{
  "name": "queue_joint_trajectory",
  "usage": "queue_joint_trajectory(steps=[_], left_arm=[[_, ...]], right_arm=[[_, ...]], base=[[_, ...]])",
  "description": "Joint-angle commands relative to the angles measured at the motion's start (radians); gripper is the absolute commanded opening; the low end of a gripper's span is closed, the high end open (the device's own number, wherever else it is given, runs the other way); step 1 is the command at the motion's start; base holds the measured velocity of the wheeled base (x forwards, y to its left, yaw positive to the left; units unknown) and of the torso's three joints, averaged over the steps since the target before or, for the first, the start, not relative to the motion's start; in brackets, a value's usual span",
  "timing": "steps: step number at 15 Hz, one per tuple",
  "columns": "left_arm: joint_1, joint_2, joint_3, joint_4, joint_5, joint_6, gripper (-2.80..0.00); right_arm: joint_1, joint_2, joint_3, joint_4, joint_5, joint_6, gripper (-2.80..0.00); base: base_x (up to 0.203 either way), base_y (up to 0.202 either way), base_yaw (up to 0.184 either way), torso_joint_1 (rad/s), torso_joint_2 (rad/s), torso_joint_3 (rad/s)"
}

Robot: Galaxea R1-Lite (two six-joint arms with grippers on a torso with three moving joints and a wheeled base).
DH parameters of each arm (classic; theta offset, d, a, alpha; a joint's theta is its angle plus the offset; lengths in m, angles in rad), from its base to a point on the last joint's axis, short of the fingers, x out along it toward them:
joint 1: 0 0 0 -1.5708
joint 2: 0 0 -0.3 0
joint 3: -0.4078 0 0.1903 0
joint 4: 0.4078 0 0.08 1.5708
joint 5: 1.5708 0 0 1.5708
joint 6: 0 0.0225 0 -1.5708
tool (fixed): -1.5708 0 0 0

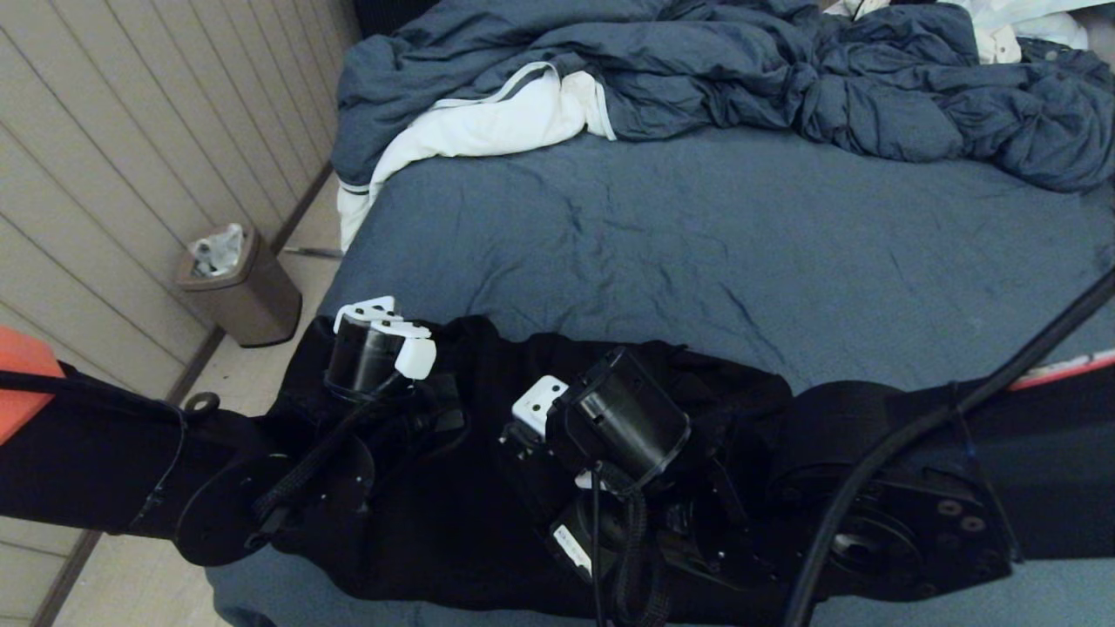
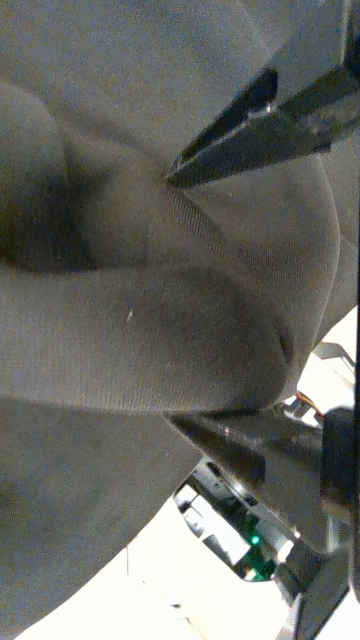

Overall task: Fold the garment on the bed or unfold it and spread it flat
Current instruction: Unfold the black sweatshirt

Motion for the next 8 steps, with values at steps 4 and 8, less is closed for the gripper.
queue_joint_trajectory(steps=[4,8], left_arm=[[-0.004,0.003,0.0,-0.004,0.003,-0.003,-2.8],[-0.004,0.003,0.0,-0.004,0.003,-0.003,-2.8]], right_arm=[[-0.003,0.003,-0.012,0.003,0.004,-0.002,0.0],[-0.003,0.0,-0.011,0.003,0.004,-0.002,0.0]], base=[[0.0,0.0,0.0,0.0,0.0,0.0],[0.0,0.0,0.0,0.0,0.0,0.0]])
